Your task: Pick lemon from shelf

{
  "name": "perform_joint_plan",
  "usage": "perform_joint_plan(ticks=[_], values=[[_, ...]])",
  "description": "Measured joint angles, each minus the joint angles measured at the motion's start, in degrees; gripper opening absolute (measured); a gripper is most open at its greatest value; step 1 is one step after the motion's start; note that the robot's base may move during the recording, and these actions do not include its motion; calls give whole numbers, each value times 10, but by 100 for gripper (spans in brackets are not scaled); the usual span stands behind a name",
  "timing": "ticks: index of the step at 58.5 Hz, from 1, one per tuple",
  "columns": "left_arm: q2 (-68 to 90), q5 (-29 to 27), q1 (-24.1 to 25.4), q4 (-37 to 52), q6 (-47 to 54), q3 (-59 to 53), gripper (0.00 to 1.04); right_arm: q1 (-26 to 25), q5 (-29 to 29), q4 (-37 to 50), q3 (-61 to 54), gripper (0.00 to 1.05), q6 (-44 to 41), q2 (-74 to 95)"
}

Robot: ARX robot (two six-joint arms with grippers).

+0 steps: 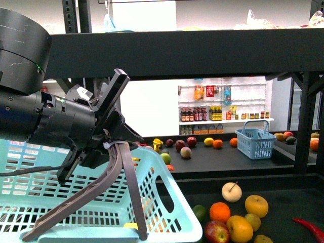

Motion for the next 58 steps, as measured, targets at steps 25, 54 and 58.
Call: perform_joint_plan(ticks=[25,54,58], values=[[-2,-184,165,133,-200,7,12,0,0,0,0,102,0,0],[41,-193,362,314,-376,7,8,0,0,0,0,102,0,0],[60,-193,377,341,-393,7,8,0,0,0,0,102,0,0]])
